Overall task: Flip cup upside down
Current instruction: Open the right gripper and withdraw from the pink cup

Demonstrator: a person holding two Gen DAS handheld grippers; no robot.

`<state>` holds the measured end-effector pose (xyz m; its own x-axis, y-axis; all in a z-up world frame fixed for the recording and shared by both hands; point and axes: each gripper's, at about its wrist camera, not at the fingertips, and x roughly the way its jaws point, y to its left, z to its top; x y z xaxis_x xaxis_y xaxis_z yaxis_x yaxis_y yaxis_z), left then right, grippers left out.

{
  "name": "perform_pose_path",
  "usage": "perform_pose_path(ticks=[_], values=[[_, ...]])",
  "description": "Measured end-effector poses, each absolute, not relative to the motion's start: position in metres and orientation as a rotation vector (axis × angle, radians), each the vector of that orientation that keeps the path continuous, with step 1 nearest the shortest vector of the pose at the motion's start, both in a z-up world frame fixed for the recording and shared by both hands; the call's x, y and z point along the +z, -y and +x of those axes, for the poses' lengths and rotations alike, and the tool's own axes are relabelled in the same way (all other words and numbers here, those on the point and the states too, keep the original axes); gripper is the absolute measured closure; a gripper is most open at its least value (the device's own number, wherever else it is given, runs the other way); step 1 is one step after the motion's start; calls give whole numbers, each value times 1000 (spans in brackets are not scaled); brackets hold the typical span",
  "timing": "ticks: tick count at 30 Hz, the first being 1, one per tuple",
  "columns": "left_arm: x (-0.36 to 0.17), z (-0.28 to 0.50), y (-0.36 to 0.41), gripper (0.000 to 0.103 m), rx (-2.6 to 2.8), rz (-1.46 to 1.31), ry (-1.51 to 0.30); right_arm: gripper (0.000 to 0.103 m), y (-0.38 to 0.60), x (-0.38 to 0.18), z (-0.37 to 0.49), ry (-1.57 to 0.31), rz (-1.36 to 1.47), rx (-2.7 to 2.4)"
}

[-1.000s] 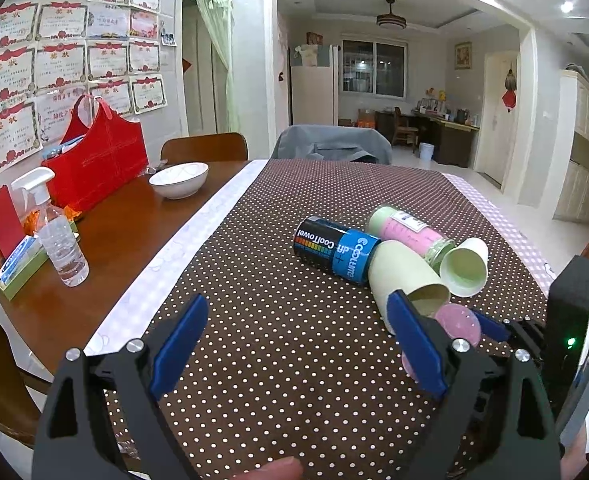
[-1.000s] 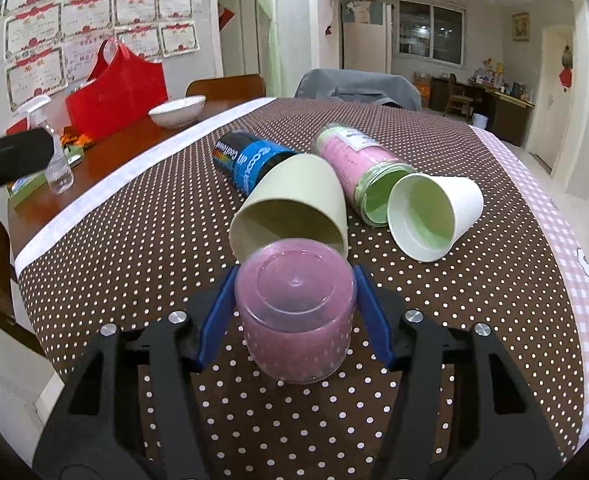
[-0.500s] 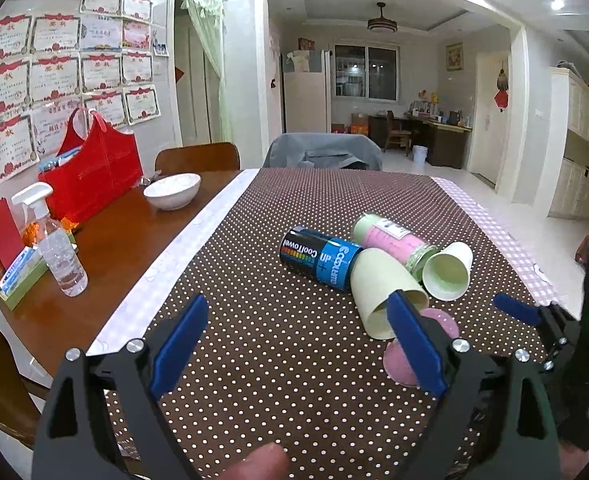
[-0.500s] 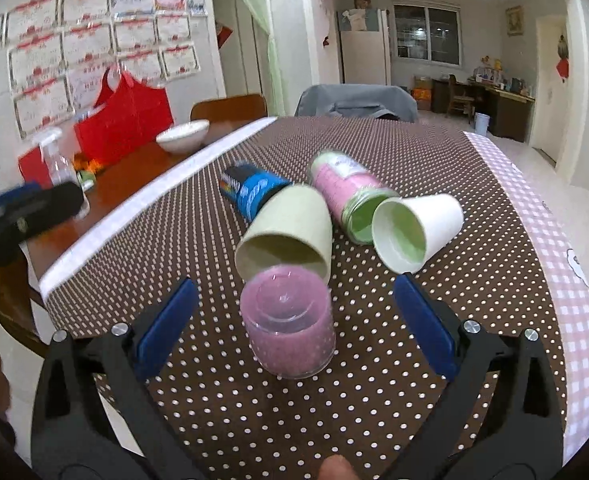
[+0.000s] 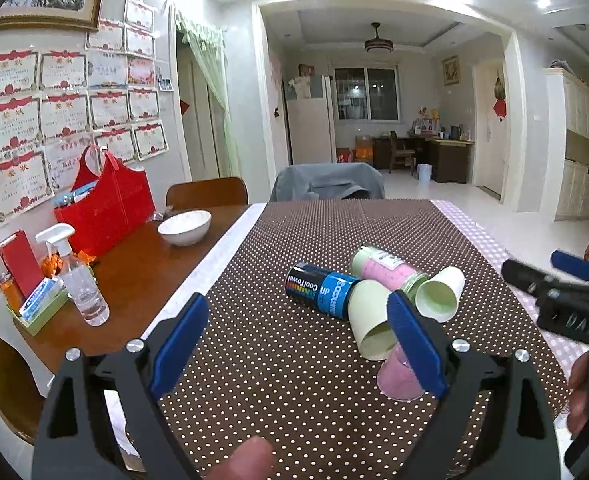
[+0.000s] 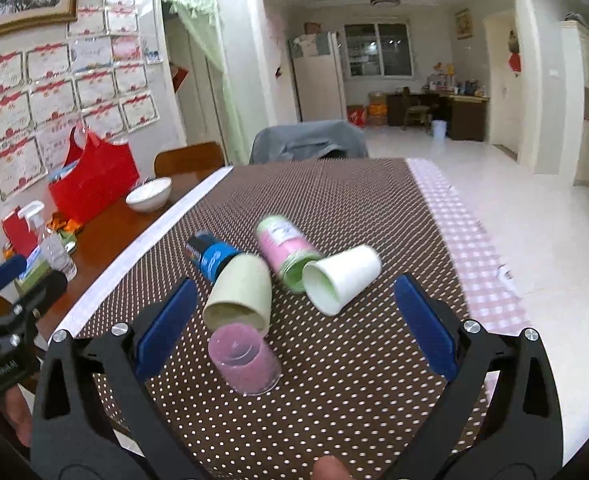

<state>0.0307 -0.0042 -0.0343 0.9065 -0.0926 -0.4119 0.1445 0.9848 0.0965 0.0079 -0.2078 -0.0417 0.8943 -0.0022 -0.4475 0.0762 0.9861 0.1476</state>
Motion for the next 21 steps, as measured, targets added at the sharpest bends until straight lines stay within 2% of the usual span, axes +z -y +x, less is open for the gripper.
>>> perform_pose_path(ticks=[7, 21], values=[[-17, 19, 0, 14, -131, 98, -396, 6, 205, -13, -15, -399, 119, -62], [8, -12, 5, 14, -121, 112, -312, 6, 184, 1, -33, -356, 73, -77]])
